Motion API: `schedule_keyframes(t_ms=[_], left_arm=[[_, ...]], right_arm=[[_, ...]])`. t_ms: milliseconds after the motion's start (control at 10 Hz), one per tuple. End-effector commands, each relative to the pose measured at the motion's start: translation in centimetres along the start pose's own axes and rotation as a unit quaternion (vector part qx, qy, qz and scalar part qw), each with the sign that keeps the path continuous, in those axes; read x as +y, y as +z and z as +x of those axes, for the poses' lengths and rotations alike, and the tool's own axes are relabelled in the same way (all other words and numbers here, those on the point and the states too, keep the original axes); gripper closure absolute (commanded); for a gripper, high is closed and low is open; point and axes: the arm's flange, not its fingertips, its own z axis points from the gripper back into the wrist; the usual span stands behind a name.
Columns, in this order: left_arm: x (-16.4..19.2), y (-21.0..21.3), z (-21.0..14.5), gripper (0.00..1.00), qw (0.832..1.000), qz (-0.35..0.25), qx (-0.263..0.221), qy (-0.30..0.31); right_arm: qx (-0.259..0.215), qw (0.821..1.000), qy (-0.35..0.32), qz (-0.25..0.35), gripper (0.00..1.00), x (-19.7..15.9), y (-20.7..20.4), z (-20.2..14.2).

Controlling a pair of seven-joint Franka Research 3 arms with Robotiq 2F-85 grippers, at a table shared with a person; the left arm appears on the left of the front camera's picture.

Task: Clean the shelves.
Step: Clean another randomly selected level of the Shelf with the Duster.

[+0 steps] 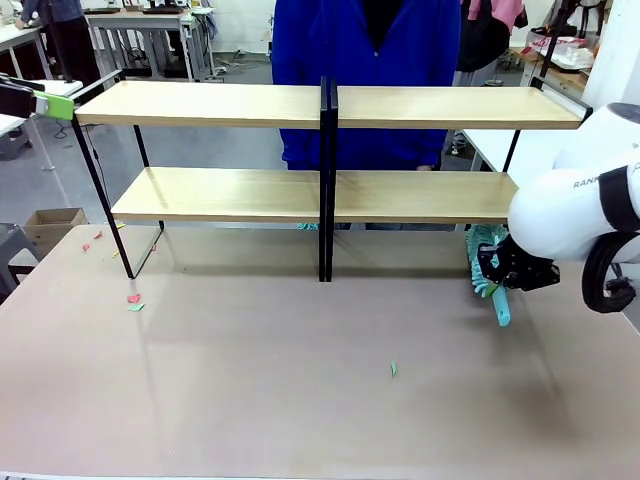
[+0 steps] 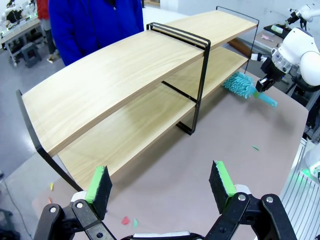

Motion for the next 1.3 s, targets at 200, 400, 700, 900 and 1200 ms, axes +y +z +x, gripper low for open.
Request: schedule_keyframes(t_ms=[200,400,700,900,1200], left_arm=[[-0.6,-0.1,-0.6,0.00,1.000,0.008,0.002,0.002],[-0.6,-0.1,-0.6,0.00,1.000,0.008,0.002,0.002],[-0.6,-0.1,-0.6,0.00,1.000,0.008,0.002,0.002],[-0.6,-0.1,-0.6,0.00,1.000,0.008,0.002,0.002],[-0.6,-0.1,-0.6,0.00,1.000,0.008,0.002,0.002]], right_arm=[[0.005,0.999,-0.030,-0.037,0.87,-1.2,0.6,-3.0],[-0.012,1.000,0.004,0.000,0.87,-0.7,1.2,-3.8],[0.053,0.994,0.078,0.049,0.87,-2.6,5.7,-7.8],[0.105,0.980,0.155,0.073,0.87,-6.5,11.3,-10.3],[0.251,0.927,0.272,0.066,0.87,-11.6,15.7,-11.3]])
